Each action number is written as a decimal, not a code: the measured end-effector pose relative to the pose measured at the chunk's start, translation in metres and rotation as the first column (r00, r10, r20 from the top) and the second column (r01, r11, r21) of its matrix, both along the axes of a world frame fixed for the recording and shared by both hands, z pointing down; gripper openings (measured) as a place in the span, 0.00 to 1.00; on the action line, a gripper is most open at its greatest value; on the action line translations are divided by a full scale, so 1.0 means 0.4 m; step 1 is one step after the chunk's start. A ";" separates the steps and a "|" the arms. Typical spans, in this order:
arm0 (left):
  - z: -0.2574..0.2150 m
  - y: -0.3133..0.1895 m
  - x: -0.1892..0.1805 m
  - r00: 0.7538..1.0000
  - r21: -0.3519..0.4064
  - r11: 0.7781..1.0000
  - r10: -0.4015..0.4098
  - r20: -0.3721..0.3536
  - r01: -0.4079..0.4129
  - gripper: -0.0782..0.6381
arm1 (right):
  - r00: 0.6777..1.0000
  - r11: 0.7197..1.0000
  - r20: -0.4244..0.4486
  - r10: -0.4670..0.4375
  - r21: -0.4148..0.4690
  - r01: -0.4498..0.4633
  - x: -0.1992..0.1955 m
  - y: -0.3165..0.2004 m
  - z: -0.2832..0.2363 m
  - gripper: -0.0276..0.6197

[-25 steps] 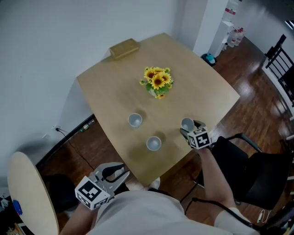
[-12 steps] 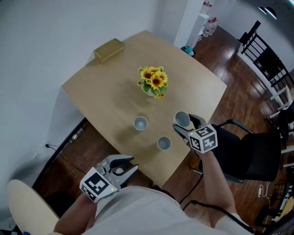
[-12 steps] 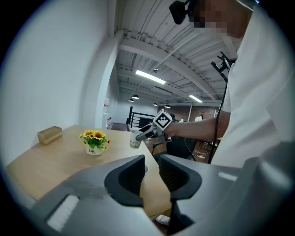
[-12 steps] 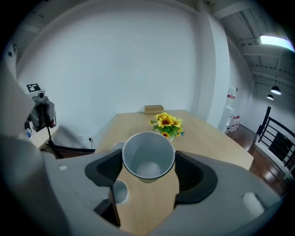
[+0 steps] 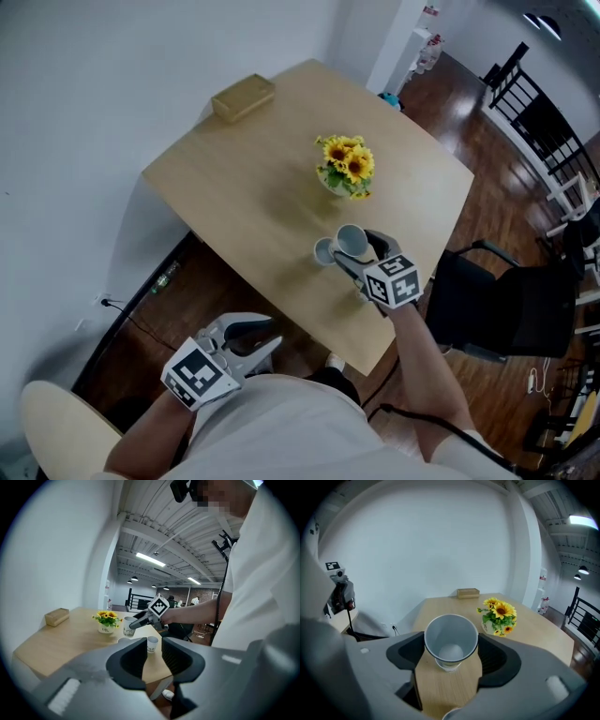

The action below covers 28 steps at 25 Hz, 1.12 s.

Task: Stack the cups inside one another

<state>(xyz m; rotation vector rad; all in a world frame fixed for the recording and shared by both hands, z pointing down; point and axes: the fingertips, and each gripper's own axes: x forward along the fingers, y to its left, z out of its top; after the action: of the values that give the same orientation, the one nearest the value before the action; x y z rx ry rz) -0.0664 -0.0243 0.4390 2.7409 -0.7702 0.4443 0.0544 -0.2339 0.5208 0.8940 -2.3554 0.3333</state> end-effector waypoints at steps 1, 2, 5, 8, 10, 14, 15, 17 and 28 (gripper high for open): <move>0.003 0.002 -0.019 1.000 -0.004 1.000 -0.007 0.000 0.007 0.26 | 1.000 1.000 -0.006 0.006 -0.008 -0.006 -0.010 -0.006 0.019 0.60; 0.008 0.005 -0.037 1.000 -0.006 1.000 -0.012 0.003 0.012 0.26 | 1.000 1.000 -0.014 0.011 -0.017 -0.011 -0.019 -0.011 0.039 0.60; 0.015 0.013 -0.080 0.999 -0.019 0.999 -0.041 0.000 0.041 0.26 | 0.999 0.999 -0.038 0.015 -0.048 -0.017 -0.034 -0.016 0.096 0.60; 0.019 0.016 -0.116 0.998 -0.032 0.997 -0.067 -0.002 0.067 0.26 | 0.998 0.997 -0.054 0.021 -0.077 -0.025 -0.044 -0.012 0.140 0.61; 0.024 0.017 -0.131 0.998 -0.034 0.997 -0.069 -0.001 0.069 0.26 | 0.998 0.996 -0.063 0.025 -0.081 -0.030 -0.046 -0.009 0.151 0.63; 0.026 0.007 -0.135 0.999 -0.028 0.998 -0.050 -0.015 0.049 0.26 | 0.998 0.997 -0.051 0.038 -0.066 -0.042 -0.036 0.001 0.119 0.65; 0.024 0.004 -0.132 0.999 -0.023 0.999 -0.040 -0.019 0.040 0.26 | 0.998 0.997 -0.046 0.046 -0.057 -0.049 -0.029 0.005 0.102 0.65; 0.022 0.002 -0.120 1.000 -0.020 1.000 -0.013 -0.024 0.012 0.26 | 0.997 0.997 -0.036 0.072 -0.035 -0.073 -0.007 0.012 0.065 0.65; -0.019 -0.039 -0.010 0.991 0.041 0.994 0.105 -0.080 -0.102 0.35 | 0.962 0.965 -0.089 0.259 -0.028 -0.262 0.252 0.138 0.039 0.67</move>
<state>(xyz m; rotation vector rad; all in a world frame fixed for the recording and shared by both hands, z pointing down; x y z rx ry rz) -0.0702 -0.0399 0.4316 2.8231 -0.6243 0.3393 0.1554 -0.1785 0.5364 1.1791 -2.1478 0.4372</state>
